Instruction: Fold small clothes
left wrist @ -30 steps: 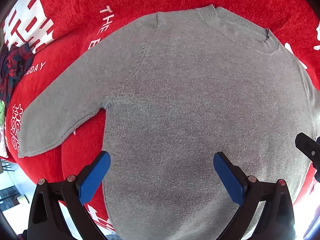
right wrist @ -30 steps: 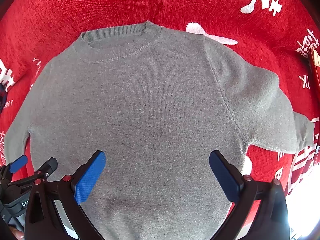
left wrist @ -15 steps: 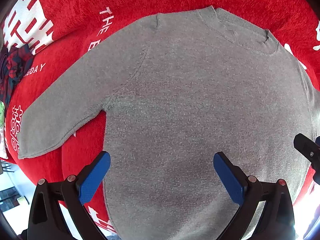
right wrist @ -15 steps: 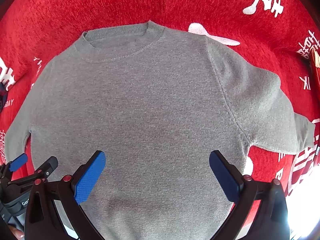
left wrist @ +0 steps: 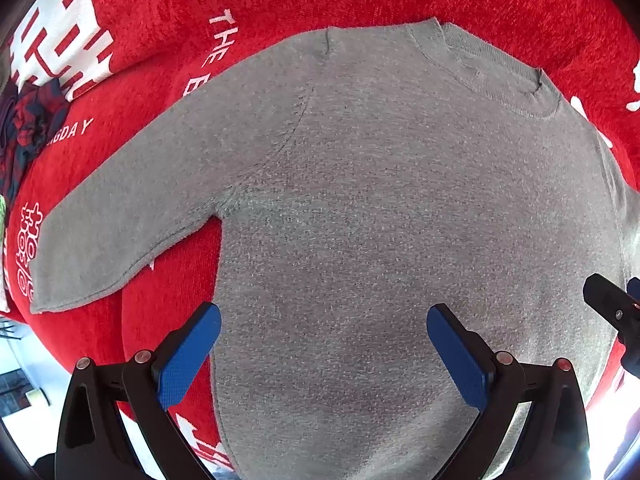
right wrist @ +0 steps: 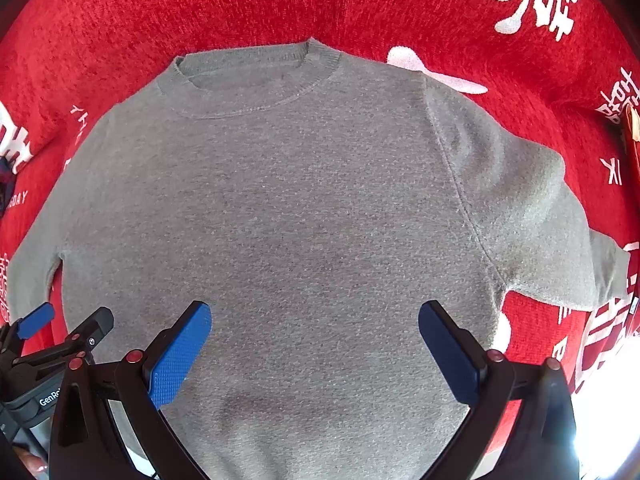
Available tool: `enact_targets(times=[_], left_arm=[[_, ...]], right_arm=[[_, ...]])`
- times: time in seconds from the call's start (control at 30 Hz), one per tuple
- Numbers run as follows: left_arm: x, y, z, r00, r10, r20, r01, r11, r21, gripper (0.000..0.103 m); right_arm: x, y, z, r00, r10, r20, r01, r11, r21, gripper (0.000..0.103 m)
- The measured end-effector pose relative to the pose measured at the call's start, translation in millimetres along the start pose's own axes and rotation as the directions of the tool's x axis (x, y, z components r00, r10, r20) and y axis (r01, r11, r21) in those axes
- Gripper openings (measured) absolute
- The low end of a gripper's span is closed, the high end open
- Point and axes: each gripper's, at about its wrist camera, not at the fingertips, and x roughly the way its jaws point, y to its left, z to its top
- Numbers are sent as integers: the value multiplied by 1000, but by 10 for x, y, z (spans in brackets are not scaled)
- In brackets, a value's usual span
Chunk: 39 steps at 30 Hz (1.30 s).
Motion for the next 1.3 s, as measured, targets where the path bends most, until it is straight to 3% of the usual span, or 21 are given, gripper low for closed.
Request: enact_targets(times=[0.27,0.47,0.53,0.73,0.83,0.87,1.0,1.17,1.3], left_arm=[[35,439,-59,986,-162,28,164,978,-127,103],[70,1218,-213,963,-218,159,255,927,-274,103],[155,1566,-329,951,-237,198,296,882,-366,103],[565,2438,-588,912,-290,291,410,699,-587,103],[771,2611,-612,862,-367,350,507,590,-628,103],[778,2649,-617,850,-373,372,527,575,-626,103],[767,2607,-572,824,-371,429,567,573,-592,103],[724,2765,-510,744,-374,554,667,470,-579,103],[526,3049,-611,749,-241,617,648,461,-607,103]], right_arm=[[-38,246,22,1000,5,-1,-5,999,-51,103],[-36,592,26,1000,30,-9,-31,993,-116,103],[-20,732,19,999,39,-16,-41,989,-140,103],[22,1145,-49,997,61,-37,-68,973,-221,103],[43,1340,-88,997,61,-54,-74,961,-266,103],[46,1398,-102,996,63,-57,-76,957,-279,103],[68,1634,-145,995,67,-72,-87,942,-324,103],[83,1843,-198,994,64,-84,-91,922,-376,103],[109,1940,-204,994,60,-88,-90,911,-402,103]])
